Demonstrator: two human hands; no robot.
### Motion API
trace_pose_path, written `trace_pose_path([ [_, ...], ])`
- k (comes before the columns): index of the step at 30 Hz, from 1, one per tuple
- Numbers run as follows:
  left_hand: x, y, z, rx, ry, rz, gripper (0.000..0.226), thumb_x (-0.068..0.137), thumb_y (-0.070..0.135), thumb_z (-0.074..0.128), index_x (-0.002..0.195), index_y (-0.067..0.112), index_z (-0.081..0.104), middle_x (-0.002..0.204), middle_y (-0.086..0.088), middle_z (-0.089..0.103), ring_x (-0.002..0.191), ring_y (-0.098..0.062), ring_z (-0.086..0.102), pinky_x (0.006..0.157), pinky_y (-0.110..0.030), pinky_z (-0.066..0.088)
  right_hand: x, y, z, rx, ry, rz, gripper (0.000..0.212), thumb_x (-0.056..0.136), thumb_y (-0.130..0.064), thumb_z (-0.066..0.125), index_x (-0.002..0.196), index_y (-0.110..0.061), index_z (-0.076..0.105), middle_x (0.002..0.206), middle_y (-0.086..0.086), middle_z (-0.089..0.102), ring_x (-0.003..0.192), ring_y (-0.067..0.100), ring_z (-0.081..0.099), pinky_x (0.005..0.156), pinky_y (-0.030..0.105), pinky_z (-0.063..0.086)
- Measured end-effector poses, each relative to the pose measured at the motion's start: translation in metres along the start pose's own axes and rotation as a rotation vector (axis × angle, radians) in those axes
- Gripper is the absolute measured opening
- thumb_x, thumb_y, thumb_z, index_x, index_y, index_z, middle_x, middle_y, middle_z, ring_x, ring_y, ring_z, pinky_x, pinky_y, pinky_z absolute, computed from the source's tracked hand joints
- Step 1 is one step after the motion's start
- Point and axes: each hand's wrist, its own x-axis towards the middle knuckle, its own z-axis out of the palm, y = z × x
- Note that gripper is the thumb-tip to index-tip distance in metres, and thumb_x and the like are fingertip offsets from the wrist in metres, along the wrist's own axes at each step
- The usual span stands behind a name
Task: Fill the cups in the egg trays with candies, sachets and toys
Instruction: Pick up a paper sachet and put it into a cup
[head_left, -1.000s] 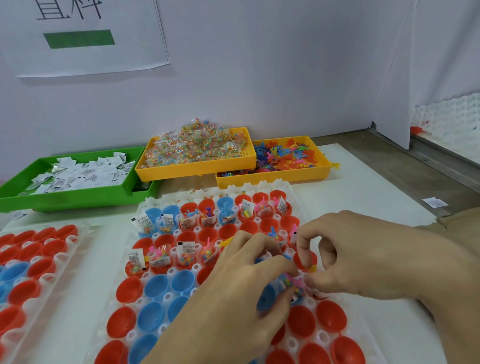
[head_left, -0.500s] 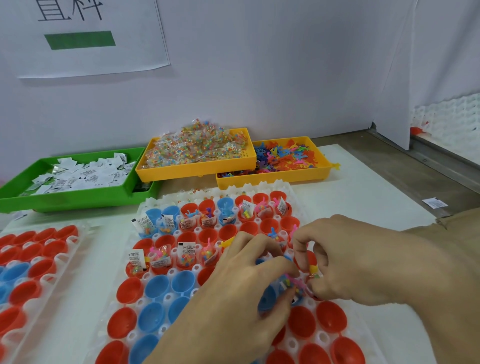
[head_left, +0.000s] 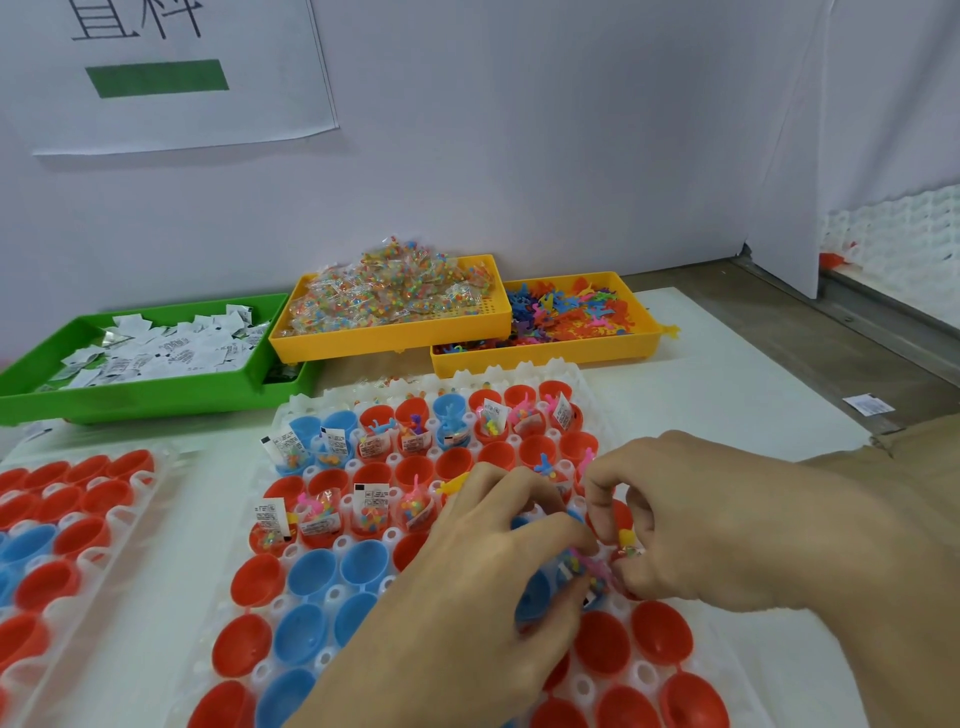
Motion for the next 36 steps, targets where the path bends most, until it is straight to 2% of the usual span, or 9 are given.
trace_pose_path([
  [3, 0.0, 0.0, 0.0, 0.002, -0.007, 0.0, 0.024, 0.088, 0.041, 0.054, 0.108, 0.035, 0.066, 0.113, 0.024, 0.044, 0.114, 0.0, 0.033, 0.093, -0.021, 0.036, 0.001, 0.001, 0.002, -0.012, 0.012, -0.008, 0.028, 0.065, -0.052, 0.068, 0.086, -0.039, 0.055, 0.09, -0.015, 0.059, 0.081, 0.011, 0.065, 0.078, 0.038, 0.057],
  [9, -0.001, 0.0, 0.001, 0.006, 0.002, 0.006, 0.024, 0.088, 0.041, 0.055, 0.108, 0.034, 0.066, 0.112, 0.024, 0.044, 0.113, 0.0, 0.034, 0.092, -0.021, 0.037, -0.001, -0.004, -0.002, 0.002, 0.024, -0.009, 0.029, 0.074, -0.047, 0.077, 0.09, -0.039, 0.054, 0.097, -0.014, 0.056, 0.088, 0.011, 0.064, 0.083, 0.037, 0.056],
  [11, -0.001, -0.001, 0.001, 0.003, -0.001, 0.007, 0.024, 0.089, 0.041, 0.055, 0.109, 0.035, 0.065, 0.113, 0.024, 0.044, 0.114, 0.0, 0.034, 0.094, -0.023, 0.037, -0.005, -0.007, -0.007, 0.028, 0.023, 0.006, 0.026, 0.076, -0.044, 0.079, 0.082, -0.039, 0.054, 0.088, -0.015, 0.055, 0.078, 0.008, 0.063, 0.075, 0.031, 0.055],
  [13, 0.0, -0.001, 0.001, 0.006, -0.006, 0.008, 0.024, 0.089, 0.042, 0.054, 0.11, 0.036, 0.064, 0.113, 0.025, 0.043, 0.115, 0.0, 0.033, 0.094, -0.023, 0.037, -0.007, -0.009, -0.012, 0.058, 0.013, 0.038, 0.026, 0.075, -0.042, 0.081, 0.081, -0.036, 0.057, 0.072, -0.011, 0.054, 0.061, 0.004, 0.057, 0.061, 0.023, 0.047],
  [17, 0.0, 0.0, 0.002, 0.012, 0.001, 0.005, 0.025, 0.089, 0.042, 0.054, 0.112, 0.036, 0.064, 0.112, 0.026, 0.044, 0.113, 0.0, 0.034, 0.092, -0.02, 0.036, -0.009, -0.006, -0.018, 0.096, -0.017, 0.038, 0.027, 0.076, -0.044, 0.082, 0.085, -0.037, 0.057, 0.058, -0.012, 0.06, 0.052, 0.001, 0.055, 0.058, 0.021, 0.043],
  [19, 0.0, 0.0, 0.001, 0.008, 0.003, 0.009, 0.024, 0.09, 0.041, 0.056, 0.112, 0.037, 0.063, 0.112, 0.026, 0.044, 0.113, 0.0, 0.035, 0.091, -0.02, 0.037, -0.009, -0.004, -0.019, 0.116, -0.034, 0.024, 0.027, 0.077, -0.044, 0.081, 0.086, -0.038, 0.057, 0.058, -0.018, 0.061, 0.053, 0.001, 0.055, 0.059, 0.023, 0.047],
  [24, 0.0, 0.002, -0.004, -0.033, 0.05, -0.011, 0.022, 0.091, 0.041, 0.056, 0.11, 0.037, 0.065, 0.107, 0.027, 0.049, 0.113, -0.005, 0.041, 0.091, -0.016, 0.036, -0.009, 0.003, -0.021, 0.17, -0.027, -0.018, 0.023, 0.079, -0.044, 0.079, 0.086, -0.041, 0.057, 0.063, -0.013, 0.065, 0.052, 0.002, 0.055, 0.06, 0.024, 0.048],
  [31, -0.002, 0.001, -0.011, -0.084, 0.075, -0.067, 0.016, 0.092, 0.036, 0.058, 0.106, 0.038, 0.066, 0.104, 0.026, 0.05, 0.112, -0.009, 0.048, 0.096, -0.003, 0.024, -0.009, 0.006, -0.023, 0.177, -0.03, 0.0, 0.025, 0.075, -0.046, 0.079, 0.085, -0.04, 0.057, 0.062, -0.013, 0.062, 0.05, 0.002, 0.053, 0.059, 0.025, 0.048],
  [36, -0.002, -0.001, -0.013, -0.095, 0.1, -0.072, 0.016, 0.091, 0.035, 0.059, 0.103, 0.038, 0.068, 0.104, 0.023, 0.053, 0.112, -0.01, 0.049, 0.094, -0.008, 0.029, -0.006, 0.001, -0.017, 0.163, -0.022, -0.019, 0.025, 0.075, -0.047, 0.078, 0.085, -0.038, 0.057, 0.061, -0.014, 0.058, 0.053, 0.003, 0.051, 0.057, 0.024, 0.046],
])
